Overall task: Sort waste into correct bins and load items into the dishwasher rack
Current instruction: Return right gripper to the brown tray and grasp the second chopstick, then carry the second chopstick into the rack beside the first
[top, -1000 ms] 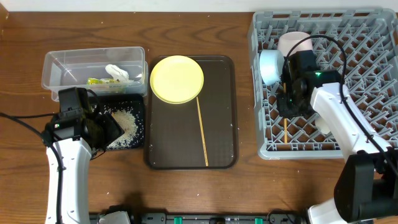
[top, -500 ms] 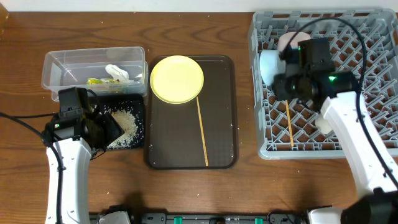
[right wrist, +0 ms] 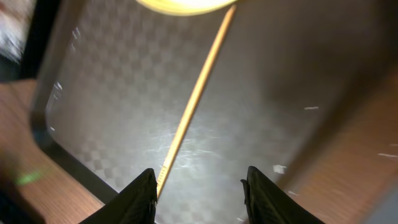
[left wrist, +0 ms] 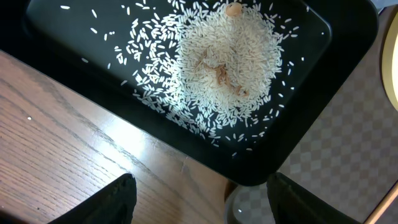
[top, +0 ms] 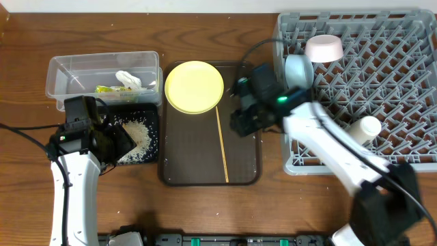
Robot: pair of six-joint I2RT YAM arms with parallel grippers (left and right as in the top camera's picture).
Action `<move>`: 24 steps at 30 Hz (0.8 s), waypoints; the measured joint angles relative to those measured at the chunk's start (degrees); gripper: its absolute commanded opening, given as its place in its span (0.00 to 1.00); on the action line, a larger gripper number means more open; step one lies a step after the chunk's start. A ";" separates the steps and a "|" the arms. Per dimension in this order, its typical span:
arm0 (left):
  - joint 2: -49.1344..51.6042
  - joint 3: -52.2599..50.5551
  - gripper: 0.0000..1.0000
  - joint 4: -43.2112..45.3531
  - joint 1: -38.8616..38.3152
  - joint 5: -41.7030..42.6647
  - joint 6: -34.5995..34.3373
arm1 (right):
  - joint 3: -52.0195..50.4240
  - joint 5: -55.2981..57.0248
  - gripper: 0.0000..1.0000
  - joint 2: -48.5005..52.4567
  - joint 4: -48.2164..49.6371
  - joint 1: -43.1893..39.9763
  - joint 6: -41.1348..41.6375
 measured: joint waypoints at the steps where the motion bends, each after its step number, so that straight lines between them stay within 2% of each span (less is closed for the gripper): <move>1: 0.00 0.00 0.70 -0.02 0.00 0.00 0.00 | 0.00 0.24 0.45 1.68 0.37 1.20 0.79; 5: 0.00 0.00 0.70 0.00 0.00 0.00 0.00 | 0.00 1.03 0.44 7.56 1.90 4.96 3.69; 9: 0.00 0.00 0.70 0.00 0.00 -0.02 0.00 | 0.00 2.56 0.39 13.09 2.47 8.04 7.30; 11: 0.00 0.00 0.70 0.02 0.00 0.00 0.00 | 0.28 3.15 0.32 14.73 2.23 8.74 9.03; 14: 0.02 0.00 0.70 -0.02 0.00 0.00 0.00 | 0.85 5.60 0.15 15.19 1.22 9.11 12.20; 18: 0.02 0.00 0.70 -0.02 0.00 0.00 0.00 | 0.94 7.82 0.01 15.23 -0.31 9.05 14.71; 24: 0.02 0.00 0.70 -0.04 0.00 0.00 0.00 | 1.03 7.32 0.01 15.12 -1.51 7.17 16.20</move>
